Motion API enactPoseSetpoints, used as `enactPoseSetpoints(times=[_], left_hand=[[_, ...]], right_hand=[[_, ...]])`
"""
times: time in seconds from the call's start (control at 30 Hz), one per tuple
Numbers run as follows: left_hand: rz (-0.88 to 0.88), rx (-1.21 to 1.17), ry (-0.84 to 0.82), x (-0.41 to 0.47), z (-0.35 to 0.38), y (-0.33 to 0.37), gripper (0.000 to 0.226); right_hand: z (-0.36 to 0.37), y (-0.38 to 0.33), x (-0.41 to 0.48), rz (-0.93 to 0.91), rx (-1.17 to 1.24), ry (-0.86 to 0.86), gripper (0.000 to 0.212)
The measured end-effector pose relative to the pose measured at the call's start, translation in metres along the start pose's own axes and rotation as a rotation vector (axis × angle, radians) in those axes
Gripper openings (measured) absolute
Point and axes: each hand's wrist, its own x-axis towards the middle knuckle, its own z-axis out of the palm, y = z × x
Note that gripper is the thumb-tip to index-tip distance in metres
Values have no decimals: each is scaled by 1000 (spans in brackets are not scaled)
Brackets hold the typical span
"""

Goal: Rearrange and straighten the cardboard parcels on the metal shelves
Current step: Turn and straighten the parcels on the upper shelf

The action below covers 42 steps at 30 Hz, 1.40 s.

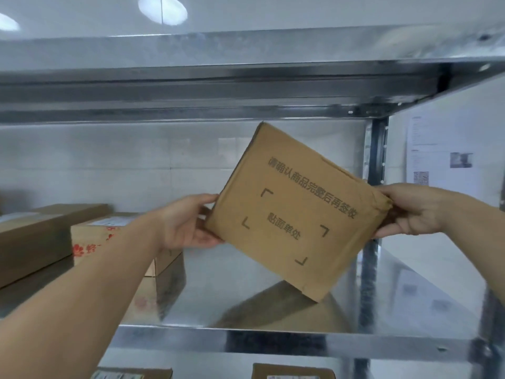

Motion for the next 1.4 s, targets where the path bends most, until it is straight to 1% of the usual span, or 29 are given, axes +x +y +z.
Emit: enactPoseSetpoints(times=[0.07,0.13,0.17,0.27,0.37,0.4,0.5,0.53,0.57,0.63,0.67,0.73,0.77,0.8,0.87,0.9,0.93,0.97,1.07,1.1,1.2,1.4], left_hand=[[88,-9,68,-4,3,16,50],[132,12,126,-9,4,31,34],[144,27,153,-12,4,38,31],[146,114,218,-18,1,57,32],[170,152,223,-22,6,69,26],[184,176,219,-22,9,72,23],[174,270,232,-24,16,80,19],[162,291,227,-24,15,83,18],[150,305,217,-25,14,86,18],[125,314,209,-24,11,91,19],[114,319,209,-23,10,93,22],[100,339,218,-20,11,97,29],[95,360,218,-18,13,98,33],[92,381,216,-16,14,100,36],[93,408,215,-10,18,101,39],[93,413,215,-8,19,101,39],[90,417,213,-7,20,102,38],[84,423,210,-5,20,102,36],[67,451,196,-3,19,102,32],[64,458,191,-2,19,102,31],[60,478,194,2,20,104,26],[69,540,208,7,25,102,21]], right_hand=[[6,17,7,31,80,-21,28],[14,35,19,34,147,-60,28],[18,44,26,30,140,-76,29],[25,68,44,41,24,-98,33],[41,83,54,40,-99,-161,51],[49,86,56,24,-123,-195,52],[64,87,54,-32,-127,-279,30],[63,87,55,-47,-121,-282,31],[60,85,54,-55,-121,-271,37],[50,72,56,-67,-111,-234,52],[45,60,54,-90,-81,-206,51],[40,24,44,-136,47,-123,40],[40,3,34,-146,109,-90,39],[40,-17,25,-145,135,-73,45],[43,-52,11,-114,84,-65,66],[45,-63,6,-96,34,-58,72],[48,-72,3,-86,-16,-52,72],[51,-77,1,-81,-62,-51,67],[56,-85,4,-77,-215,-93,37],[54,-87,5,-77,-262,-107,32],[52,-92,10,-69,-344,-128,29],[55,-93,19,-60,-408,-136,24]])
